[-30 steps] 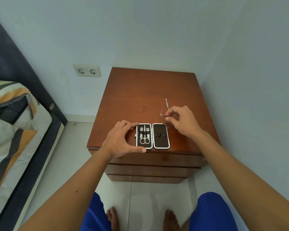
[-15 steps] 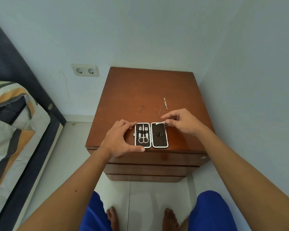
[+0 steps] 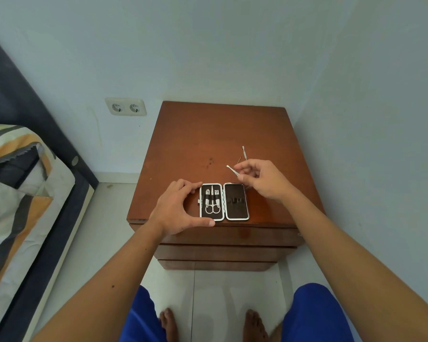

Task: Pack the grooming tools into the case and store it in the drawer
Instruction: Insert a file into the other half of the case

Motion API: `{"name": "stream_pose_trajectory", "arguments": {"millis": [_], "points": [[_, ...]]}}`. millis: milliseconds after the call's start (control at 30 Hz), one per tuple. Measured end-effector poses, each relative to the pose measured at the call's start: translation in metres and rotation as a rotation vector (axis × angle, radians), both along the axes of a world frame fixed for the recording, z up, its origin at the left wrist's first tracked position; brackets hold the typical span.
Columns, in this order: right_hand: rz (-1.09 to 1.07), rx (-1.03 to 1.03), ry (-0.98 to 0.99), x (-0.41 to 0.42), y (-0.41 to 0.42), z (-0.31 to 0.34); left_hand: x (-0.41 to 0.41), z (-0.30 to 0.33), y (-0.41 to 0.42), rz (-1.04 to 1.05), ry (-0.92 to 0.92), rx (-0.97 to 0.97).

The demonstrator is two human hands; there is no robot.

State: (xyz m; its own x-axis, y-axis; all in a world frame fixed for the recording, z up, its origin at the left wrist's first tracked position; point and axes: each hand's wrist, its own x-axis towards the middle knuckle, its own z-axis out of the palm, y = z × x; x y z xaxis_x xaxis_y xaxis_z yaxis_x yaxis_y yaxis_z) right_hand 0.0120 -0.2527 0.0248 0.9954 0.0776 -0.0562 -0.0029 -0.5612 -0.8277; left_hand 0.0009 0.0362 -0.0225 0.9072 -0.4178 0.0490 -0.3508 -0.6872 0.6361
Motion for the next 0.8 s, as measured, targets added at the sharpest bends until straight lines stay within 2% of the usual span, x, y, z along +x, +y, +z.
{"name": "stream_pose_trajectory", "arguments": {"millis": [467,800], "points": [[0.044,0.154,0.012,-0.001,0.002,-0.002,0.0,0.001,0.0,-0.003,0.005,0.006],[0.015,0.019,-0.071,-0.003,0.005,-0.024,0.0,0.0,0.0,-0.003,-0.003,0.013]]}}
